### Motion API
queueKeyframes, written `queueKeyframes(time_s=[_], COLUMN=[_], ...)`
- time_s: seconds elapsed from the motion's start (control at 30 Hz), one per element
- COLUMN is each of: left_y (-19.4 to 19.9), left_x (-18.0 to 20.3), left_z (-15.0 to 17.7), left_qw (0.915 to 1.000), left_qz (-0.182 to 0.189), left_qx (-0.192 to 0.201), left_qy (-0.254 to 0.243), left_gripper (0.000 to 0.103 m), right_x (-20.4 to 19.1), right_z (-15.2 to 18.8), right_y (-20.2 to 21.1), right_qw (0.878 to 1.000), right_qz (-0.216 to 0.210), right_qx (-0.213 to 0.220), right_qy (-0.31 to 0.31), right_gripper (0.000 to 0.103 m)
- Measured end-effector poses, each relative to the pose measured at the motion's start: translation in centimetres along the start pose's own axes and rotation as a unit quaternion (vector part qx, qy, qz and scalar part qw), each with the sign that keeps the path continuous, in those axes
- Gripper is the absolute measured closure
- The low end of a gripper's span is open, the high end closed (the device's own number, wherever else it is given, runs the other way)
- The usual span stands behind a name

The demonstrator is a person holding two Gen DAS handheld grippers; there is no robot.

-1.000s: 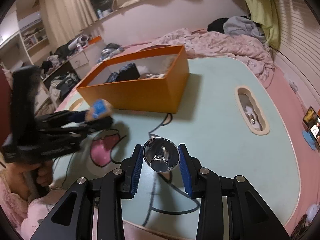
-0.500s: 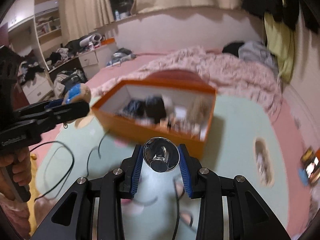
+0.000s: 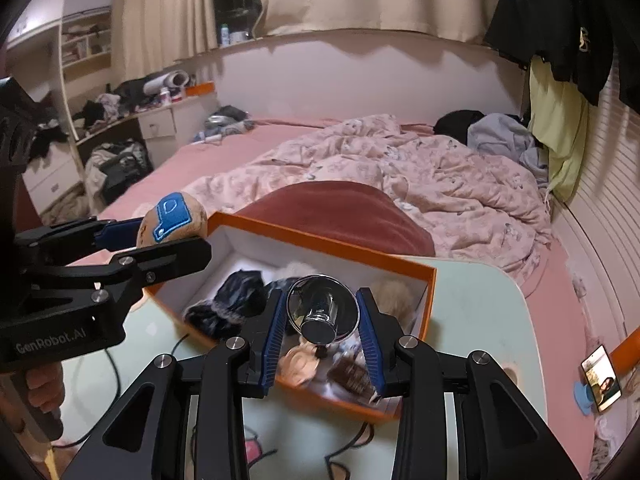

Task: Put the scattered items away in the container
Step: 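Carry the teddy-bear head and metal cup over the orange box with both grippers, then open both grippers to drop the bear head and cup into the box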

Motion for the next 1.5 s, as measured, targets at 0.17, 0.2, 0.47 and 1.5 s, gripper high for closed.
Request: queueKeyframes(time_s=[0.17,0.2,0.47,1.5], left_y=[-1.7,-2.0,-3.1,-3.4], left_x=[0.0,0.0,-0.1,-1.8], left_z=[-0.2,-0.2,0.5,2.0], left_qw=[0.9999,0.9998,0.9994,0.9969], left_qz=[-0.009,-0.008,-0.005,-0.003], left_qx=[-0.014,-0.018,-0.034,-0.05], left_qy=[-0.004,-0.004,-0.002,0.061], left_gripper=[0.052,0.052,0.052,0.023], right_x=[1.3,1.6,2.1,2.8], right_z=[-0.4,-0.4,-0.1,0.7], right_y=[-1.0,-1.3,-1.7,-2.0], right_qw=[1.0,1.0,1.0,0.999], right_qz=[0.009,0.011,0.011,0.034], right_qx=[-0.004,-0.005,-0.011,-0.015], right_qy=[-0.011,-0.015,-0.024,-0.028], right_gripper=[0.068,0.068,0.068,0.04])
Point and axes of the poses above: each gripper's, at about its wrist camera, not at the fingertips, and y roughly against the way its jaws point, x to its right, z to its underside, the point moved 5 cm from there along -y, roughly the way its jaws point, and after that the axes turned 12 degrees about -z, right-handed, at the moved point
